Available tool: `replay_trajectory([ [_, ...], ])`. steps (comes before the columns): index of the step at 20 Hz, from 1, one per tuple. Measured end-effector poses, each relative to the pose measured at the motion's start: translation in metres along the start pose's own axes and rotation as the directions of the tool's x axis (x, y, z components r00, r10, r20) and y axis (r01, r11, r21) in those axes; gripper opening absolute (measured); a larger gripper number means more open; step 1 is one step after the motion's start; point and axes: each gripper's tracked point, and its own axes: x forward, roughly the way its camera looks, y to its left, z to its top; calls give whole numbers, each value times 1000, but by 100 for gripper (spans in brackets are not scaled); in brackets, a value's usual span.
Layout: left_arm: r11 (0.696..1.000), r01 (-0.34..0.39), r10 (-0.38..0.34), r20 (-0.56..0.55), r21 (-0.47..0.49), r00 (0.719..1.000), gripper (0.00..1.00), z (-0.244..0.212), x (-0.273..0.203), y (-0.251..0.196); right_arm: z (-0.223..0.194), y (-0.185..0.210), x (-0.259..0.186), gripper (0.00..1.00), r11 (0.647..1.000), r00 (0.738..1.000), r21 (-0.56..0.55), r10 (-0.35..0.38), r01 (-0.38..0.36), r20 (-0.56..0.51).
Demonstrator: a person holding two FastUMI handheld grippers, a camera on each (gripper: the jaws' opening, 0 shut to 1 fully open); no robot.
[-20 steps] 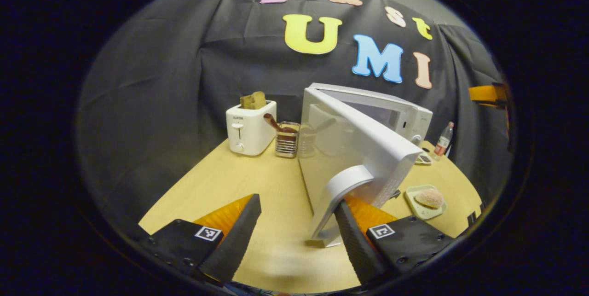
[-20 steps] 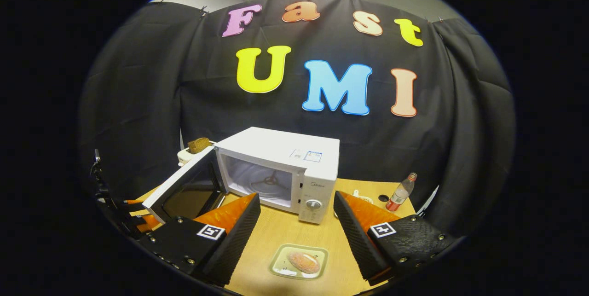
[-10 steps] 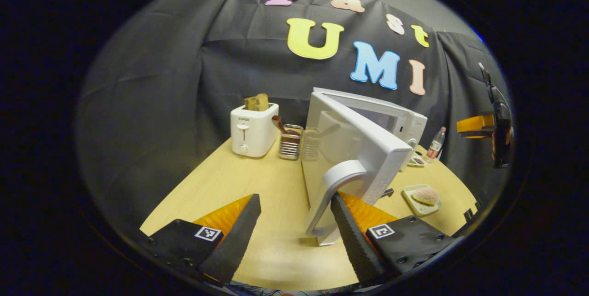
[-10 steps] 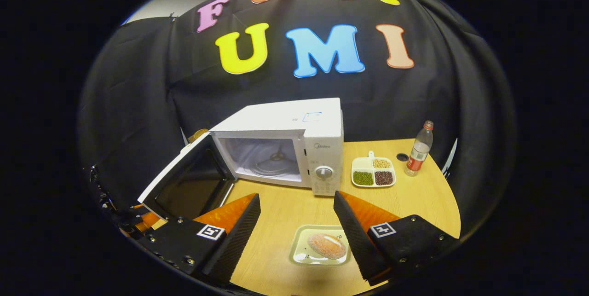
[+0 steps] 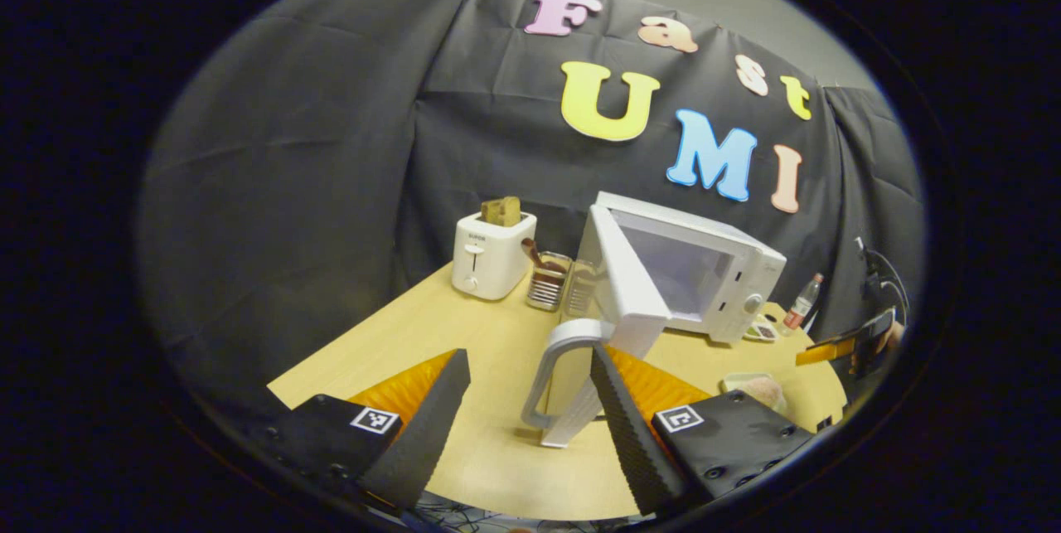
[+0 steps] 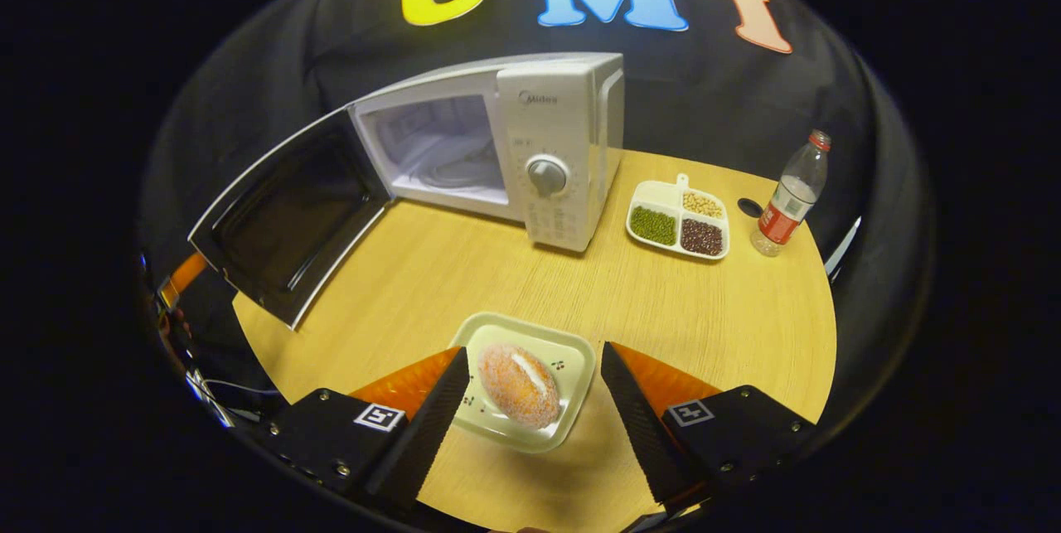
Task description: Open the microwave oven with the left hand, put the food in, and close the microwave oven.
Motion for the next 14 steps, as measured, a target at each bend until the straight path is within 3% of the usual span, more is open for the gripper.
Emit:
replay_trajectory([
  [3, 998, -49, 47, 70, 28, 996, 100, 41, -22, -13, -17, 0, 16, 99, 995, 999, -101, 20, -24, -40],
  [5, 998, -60, 56, 121, 31, 991, 97, 72, -34, -30, -26, 0, 29, 99, 989, 997, -139, 38, -47, -67],
  [14, 992, -47, 6, 323, 119, 947, 94, 188, -66, -135, -51, 4, 63, 98, 982, 983, -143, 101, -123, -152],
])
